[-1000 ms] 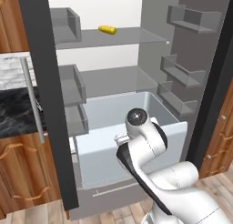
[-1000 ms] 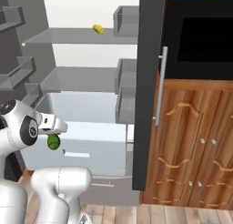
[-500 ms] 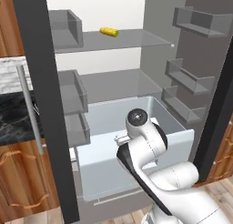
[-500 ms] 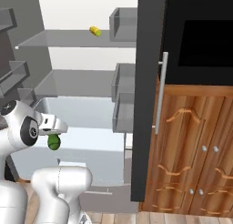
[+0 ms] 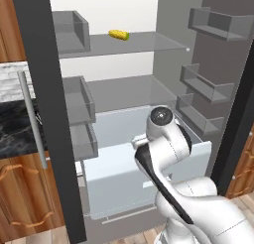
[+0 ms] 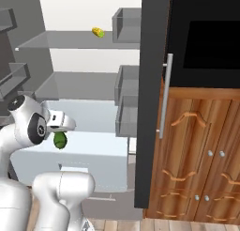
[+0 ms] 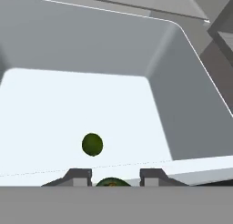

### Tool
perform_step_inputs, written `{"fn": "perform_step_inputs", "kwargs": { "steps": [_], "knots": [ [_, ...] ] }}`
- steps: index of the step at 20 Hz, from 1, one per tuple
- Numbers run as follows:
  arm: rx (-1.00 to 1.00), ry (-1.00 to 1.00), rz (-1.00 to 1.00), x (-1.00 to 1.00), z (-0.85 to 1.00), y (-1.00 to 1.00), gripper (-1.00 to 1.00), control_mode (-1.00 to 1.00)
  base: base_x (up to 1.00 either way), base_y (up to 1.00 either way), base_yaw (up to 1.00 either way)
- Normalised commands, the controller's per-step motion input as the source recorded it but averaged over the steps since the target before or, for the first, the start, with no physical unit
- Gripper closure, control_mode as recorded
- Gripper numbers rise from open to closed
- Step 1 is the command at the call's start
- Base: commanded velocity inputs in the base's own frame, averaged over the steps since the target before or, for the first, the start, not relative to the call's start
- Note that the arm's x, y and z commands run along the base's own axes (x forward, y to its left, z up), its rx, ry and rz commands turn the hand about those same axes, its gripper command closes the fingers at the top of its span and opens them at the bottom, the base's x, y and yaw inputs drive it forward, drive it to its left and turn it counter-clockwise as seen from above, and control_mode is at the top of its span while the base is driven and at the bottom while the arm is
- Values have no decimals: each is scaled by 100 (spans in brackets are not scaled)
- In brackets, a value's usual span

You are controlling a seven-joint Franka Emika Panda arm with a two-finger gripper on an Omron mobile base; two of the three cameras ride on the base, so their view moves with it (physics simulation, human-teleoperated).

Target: Place the lime and avocado inside the fridge drawer. Close the drawer after placing the vegetables.

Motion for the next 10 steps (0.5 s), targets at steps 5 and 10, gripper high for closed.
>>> {"fn": "perform_step_inputs", "kwargs": {
  "steps": [5, 10],
  "knots": [
    [1, 6, 0, 63, 14, 0, 100, -100, 0, 0, 0],
    [0, 0, 0, 80, -43, 0, 100, -100, 0, 0, 0]
  ]
}}
